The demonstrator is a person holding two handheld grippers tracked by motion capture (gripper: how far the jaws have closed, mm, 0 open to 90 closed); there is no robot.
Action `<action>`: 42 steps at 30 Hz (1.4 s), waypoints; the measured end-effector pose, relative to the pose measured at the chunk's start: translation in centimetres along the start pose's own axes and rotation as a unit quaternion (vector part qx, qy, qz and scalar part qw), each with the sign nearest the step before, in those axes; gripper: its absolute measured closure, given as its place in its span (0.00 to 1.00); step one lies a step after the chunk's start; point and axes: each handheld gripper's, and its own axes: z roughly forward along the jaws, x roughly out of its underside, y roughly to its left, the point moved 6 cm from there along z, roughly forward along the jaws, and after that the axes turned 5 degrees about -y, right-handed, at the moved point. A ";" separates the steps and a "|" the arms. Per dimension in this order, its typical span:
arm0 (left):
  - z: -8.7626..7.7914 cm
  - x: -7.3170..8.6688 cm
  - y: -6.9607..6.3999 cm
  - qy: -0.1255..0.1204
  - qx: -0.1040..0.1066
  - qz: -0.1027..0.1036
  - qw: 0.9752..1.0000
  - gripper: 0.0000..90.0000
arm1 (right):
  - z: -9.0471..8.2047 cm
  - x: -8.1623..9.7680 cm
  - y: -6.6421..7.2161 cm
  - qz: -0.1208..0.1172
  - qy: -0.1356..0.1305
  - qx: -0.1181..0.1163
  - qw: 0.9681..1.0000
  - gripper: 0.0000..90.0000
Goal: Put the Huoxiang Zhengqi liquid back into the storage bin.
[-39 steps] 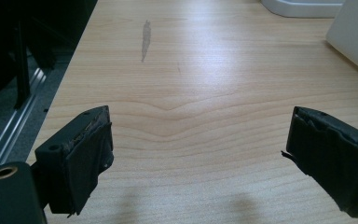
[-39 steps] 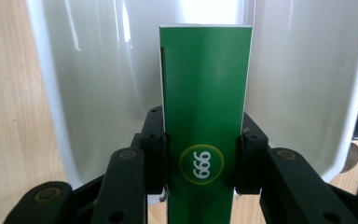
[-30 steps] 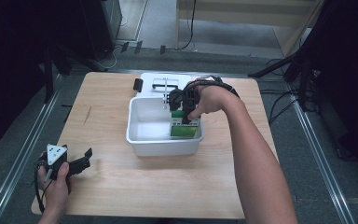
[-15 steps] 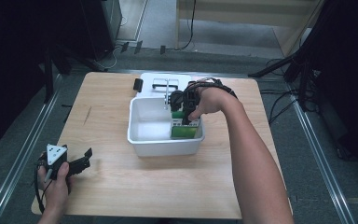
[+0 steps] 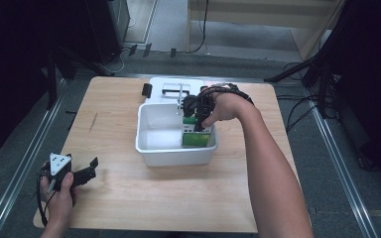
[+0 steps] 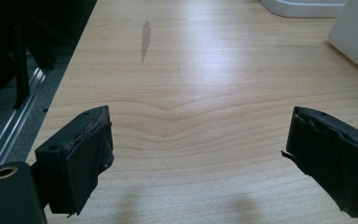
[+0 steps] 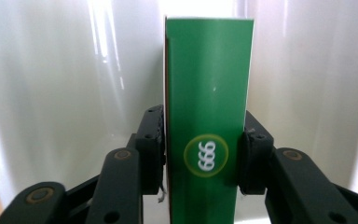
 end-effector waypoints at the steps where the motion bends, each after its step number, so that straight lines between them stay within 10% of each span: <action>1: 0.0 0.0 0.0 0.000 0.000 0.000 1.000 0.08 | 0.0 0.0 0.0 0.000 0.000 0.000 1.000 0.65; 27: 0.0 0.0 0.0 0.000 -0.001 0.001 1.000 0.08 | -0.6 1.1 -0.2 0.019 -0.013 0.003 1.000 0.68; 42: 0.0 0.0 0.0 -0.001 -0.002 0.001 1.000 0.08 | -1.2 1.9 0.1 0.067 -0.051 -0.007 0.996 0.37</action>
